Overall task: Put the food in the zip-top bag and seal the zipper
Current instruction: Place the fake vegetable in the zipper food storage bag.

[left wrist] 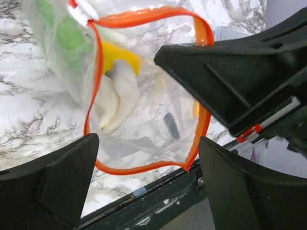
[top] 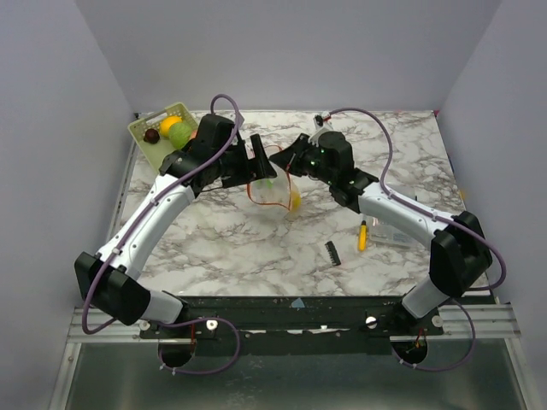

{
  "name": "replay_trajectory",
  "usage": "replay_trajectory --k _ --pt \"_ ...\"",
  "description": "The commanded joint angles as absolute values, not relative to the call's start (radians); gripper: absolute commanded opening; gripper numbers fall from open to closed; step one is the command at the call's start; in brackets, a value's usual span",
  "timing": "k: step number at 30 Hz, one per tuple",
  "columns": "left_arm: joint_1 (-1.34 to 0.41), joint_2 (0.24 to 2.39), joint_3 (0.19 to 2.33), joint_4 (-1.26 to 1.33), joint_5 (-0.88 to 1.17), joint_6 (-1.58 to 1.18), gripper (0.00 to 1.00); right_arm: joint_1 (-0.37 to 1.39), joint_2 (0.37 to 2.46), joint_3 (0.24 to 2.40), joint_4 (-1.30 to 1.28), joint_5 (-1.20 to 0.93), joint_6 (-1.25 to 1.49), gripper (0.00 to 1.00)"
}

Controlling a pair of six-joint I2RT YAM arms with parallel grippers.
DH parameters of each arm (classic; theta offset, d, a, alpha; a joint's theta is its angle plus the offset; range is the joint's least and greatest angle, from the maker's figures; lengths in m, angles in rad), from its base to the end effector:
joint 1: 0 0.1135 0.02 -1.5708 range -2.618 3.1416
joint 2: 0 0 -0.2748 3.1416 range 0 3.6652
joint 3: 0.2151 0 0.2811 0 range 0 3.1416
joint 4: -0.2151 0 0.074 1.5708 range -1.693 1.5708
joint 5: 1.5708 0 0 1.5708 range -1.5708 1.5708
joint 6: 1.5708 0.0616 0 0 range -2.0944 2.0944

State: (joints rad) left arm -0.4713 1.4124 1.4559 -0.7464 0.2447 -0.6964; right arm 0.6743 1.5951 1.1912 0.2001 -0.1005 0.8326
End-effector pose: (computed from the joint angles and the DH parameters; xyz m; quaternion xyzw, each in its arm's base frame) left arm 0.3055 -0.1724 0.3703 -0.0501 0.9006 -0.3224 0.2871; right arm 0.3362 0.2766 0.3081 0.0296 0.7745 0.4599 0.4334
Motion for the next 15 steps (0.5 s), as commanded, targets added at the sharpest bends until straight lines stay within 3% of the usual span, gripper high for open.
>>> replay_trajectory --k 1,3,8,11,15 --pt "-0.439 1.302 1.363 -0.720 0.242 -0.643 0.87 0.672 1.592 1.180 0.225 -0.162 0.858 0.01" --pt "-0.419 1.260 1.306 -0.689 0.239 -0.651 0.85 0.672 1.591 1.178 0.224 -0.166 0.854 0.01" --pt "-0.394 1.265 1.229 -0.633 0.270 -0.672 0.67 0.671 1.587 1.174 0.225 -0.172 0.843 0.01" --pt "-0.394 1.312 1.206 -0.613 0.308 -0.681 0.64 0.671 1.580 1.171 0.222 -0.170 0.833 0.01" --pt "-0.396 1.336 1.178 -0.572 0.379 -0.696 0.42 0.671 1.563 1.165 0.209 -0.147 0.814 0.01"
